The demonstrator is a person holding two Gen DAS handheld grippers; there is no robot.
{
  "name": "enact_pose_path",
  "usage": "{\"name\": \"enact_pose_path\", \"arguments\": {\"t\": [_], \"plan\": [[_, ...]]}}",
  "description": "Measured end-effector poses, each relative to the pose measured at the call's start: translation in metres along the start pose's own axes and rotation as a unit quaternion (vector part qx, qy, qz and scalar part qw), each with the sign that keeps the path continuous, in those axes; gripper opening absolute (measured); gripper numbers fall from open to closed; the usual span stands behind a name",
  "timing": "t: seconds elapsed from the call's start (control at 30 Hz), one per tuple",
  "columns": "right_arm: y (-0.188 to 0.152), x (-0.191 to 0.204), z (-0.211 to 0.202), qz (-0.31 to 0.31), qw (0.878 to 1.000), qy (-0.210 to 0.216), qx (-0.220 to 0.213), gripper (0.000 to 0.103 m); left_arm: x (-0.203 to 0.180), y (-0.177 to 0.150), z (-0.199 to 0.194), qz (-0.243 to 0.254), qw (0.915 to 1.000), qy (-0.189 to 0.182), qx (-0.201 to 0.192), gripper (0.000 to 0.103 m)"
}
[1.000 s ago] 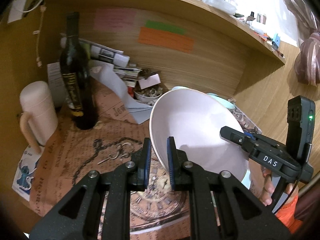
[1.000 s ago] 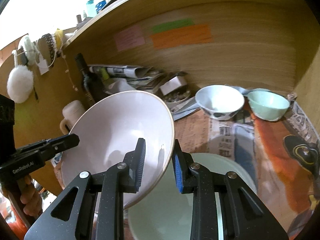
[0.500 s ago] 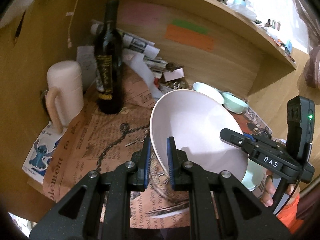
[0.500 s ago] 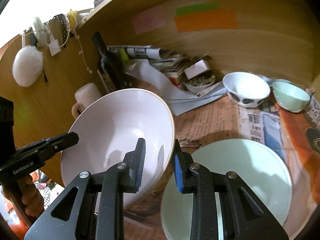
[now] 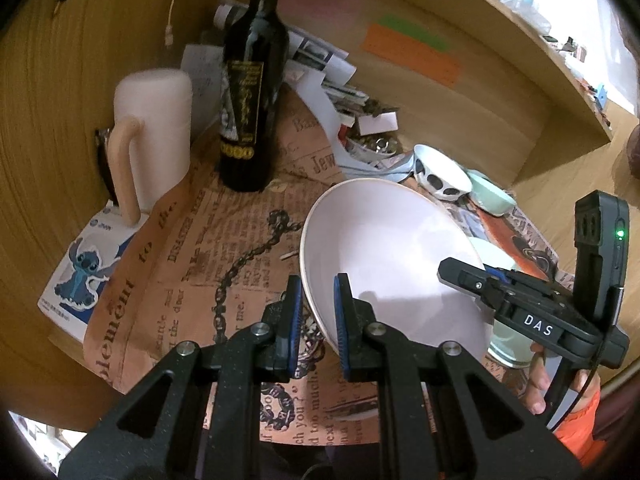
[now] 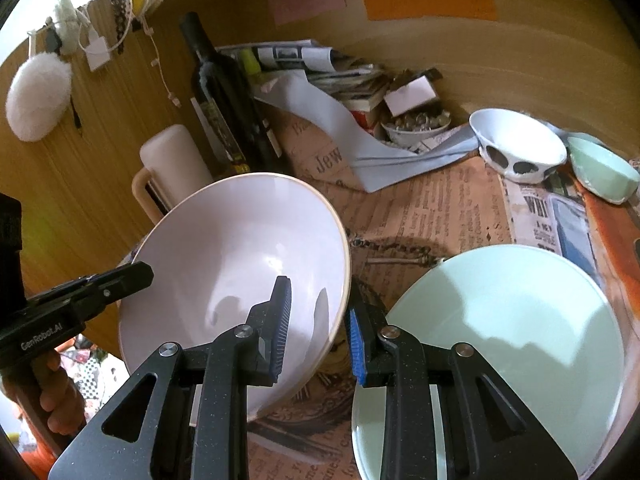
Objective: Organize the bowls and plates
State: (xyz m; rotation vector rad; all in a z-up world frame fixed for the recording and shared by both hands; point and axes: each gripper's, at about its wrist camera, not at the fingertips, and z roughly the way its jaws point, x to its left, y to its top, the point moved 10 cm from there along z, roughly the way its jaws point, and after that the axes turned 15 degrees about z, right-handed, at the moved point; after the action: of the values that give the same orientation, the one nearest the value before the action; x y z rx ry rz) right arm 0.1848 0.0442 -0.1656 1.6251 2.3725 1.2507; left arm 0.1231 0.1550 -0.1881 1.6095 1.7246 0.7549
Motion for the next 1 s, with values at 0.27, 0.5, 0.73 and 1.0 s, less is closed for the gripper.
{"name": "enact_pose_path", "arguments": {"t": [0.27, 0.5, 0.73, 1.0], "plan": [[-0.005, -0.002, 0.014, 0.006, 1.0, -0.011, 0.02, 0.024, 0.008, -0.011, 0.014, -0.012, 0.9998, -0.004, 0.017, 0.014], [-0.004, -0.004, 0.021, 0.007, 1.0, -0.021, 0.02, 0.026, 0.01, -0.012, 0.021, -0.009, 0.9998, -0.004, 0.018, 0.014], [-0.006, -0.007, 0.022, -0.001, 0.999, -0.033, 0.021, 0.027, 0.01, -0.013, 0.024, 0.0, 0.9999, -0.001, 0.013, 0.015], [0.013, 0.001, -0.011, -0.027, 0.998, -0.035, -0.042, 0.051, 0.015, -0.003, 0.003, -0.002, 0.9998, 0.008, -0.017, 0.031]]}}
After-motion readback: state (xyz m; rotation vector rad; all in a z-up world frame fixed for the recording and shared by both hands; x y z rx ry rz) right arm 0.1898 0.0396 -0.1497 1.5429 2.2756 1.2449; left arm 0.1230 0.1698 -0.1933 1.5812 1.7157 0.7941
